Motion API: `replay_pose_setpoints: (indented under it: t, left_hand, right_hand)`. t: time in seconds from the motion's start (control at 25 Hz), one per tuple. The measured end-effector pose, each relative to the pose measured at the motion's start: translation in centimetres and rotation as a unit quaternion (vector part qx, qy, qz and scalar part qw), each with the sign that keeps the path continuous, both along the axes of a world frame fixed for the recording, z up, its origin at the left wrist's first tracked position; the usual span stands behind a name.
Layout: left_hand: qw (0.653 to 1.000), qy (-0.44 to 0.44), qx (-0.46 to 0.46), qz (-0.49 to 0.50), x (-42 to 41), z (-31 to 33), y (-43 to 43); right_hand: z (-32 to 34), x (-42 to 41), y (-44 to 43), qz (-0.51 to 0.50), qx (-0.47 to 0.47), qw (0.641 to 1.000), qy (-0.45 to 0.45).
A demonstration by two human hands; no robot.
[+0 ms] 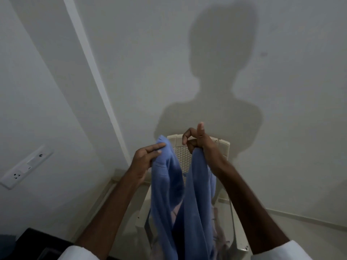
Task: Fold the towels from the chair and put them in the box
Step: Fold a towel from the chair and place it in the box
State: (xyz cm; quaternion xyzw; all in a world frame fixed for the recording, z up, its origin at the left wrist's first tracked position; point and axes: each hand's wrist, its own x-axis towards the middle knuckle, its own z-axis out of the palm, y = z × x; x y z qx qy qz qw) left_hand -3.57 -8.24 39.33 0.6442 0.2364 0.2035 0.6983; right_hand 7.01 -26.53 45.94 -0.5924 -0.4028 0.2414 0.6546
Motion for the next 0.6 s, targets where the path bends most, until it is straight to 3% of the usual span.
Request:
replay_pose_setpoints:
  t: [0.16,0.32,0.4,0.6]
  left_hand:
    - [0.993,-0.038,0.084,-0.069,-0.3,1.2,-4.5]
    - [0.977,-0.020,0.210,-0.028,-0.6,0.7,-5.0]
    - [0.972,-0.048,0.231,-0.007,-1.1,0.4,-4.6]
    - [0.943,-0.106,0.316,-0.013,-2.0,-0.1,-3.5]
  right_hand:
    - [-0.6,-1.5,1.7,-0.070,-0.070,0.984,-0.149]
    - [-0.5,-2.3,2.2,-0.048,-0.095,0.973,-0.204]
    - [-0.7,-1.8,2.1,-0.039,-0.102,0.964,-0.244]
    - [-1.7,1.2,-0.8,0.032,-0.243,0.901,-0.357]
